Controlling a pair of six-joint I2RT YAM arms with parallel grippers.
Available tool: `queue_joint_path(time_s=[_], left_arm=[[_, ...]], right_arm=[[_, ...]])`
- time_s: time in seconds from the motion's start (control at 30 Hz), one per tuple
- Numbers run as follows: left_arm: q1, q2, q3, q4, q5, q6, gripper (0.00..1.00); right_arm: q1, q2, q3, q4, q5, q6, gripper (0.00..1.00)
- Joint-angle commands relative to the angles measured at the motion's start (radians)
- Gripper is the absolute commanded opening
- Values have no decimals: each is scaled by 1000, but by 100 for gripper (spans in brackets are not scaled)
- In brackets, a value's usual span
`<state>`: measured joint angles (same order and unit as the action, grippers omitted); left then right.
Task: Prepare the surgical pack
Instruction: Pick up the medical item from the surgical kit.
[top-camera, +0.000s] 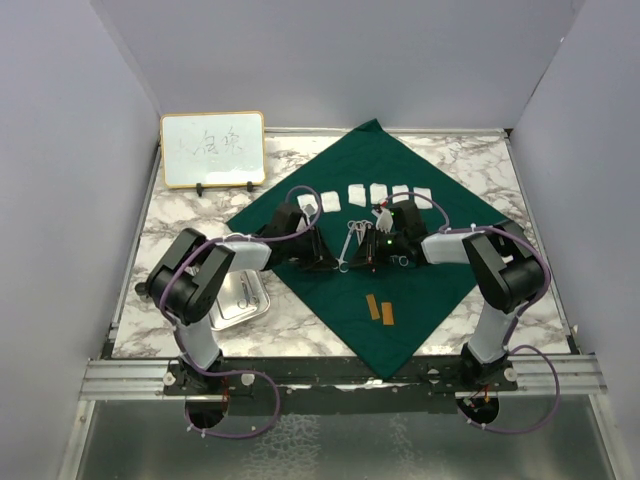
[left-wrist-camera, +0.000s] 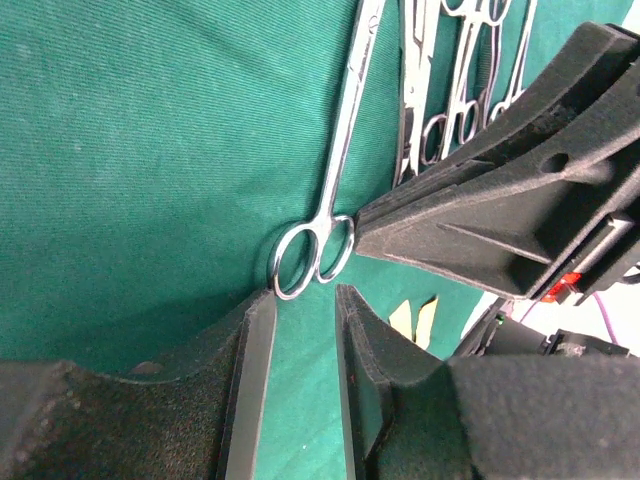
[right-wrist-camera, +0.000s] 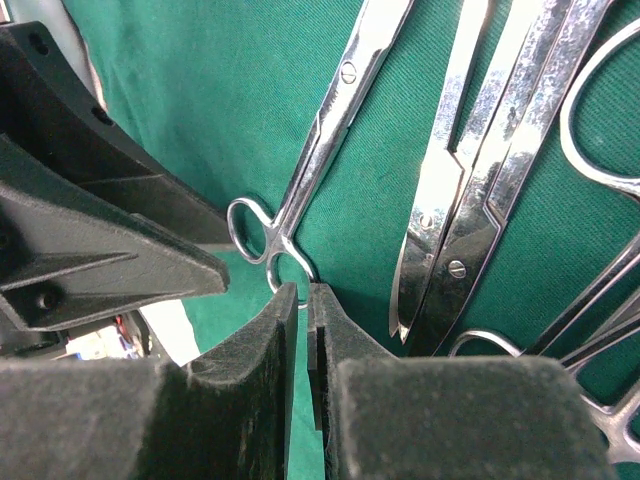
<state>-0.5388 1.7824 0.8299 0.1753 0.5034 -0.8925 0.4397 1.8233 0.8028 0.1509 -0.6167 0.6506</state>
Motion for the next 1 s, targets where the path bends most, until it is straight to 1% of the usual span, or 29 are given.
queue_joint_path(time_s=[0.0, 0.1, 0.27, 0.53, 0.6, 0.73, 0.8, 0.87, 0.97], left_arm=[[-22, -79, -21, 114, 11, 0, 33], [-21, -80, -30, 147, 18, 4, 35], [-21, -72, -14, 193, 42, -29, 35], [-21, -28, 6, 194, 46, -36, 36], [-22, -6, 20, 166, 36, -22, 36], [-33, 35, 100, -16, -52, 75, 35], [-38, 41, 121, -46, -74, 102, 35], [-38, 37, 128, -53, -90, 112, 32], [-44, 34, 151, -99, -133, 145, 24]], right_arm=[[19, 30, -13, 6, 29, -16, 11], [19, 26, -4, 3, 36, -18, 11], [19, 41, 2, 13, 26, -14, 11], [19, 37, -3, 31, 24, -6, 11], [19, 39, -3, 31, 23, -8, 11], [19, 39, -2, 33, 20, -7, 12], [19, 38, -4, 31, 19, -9, 11], [19, 37, -4, 30, 21, -11, 11], [19, 35, -4, 30, 15, -11, 11]])
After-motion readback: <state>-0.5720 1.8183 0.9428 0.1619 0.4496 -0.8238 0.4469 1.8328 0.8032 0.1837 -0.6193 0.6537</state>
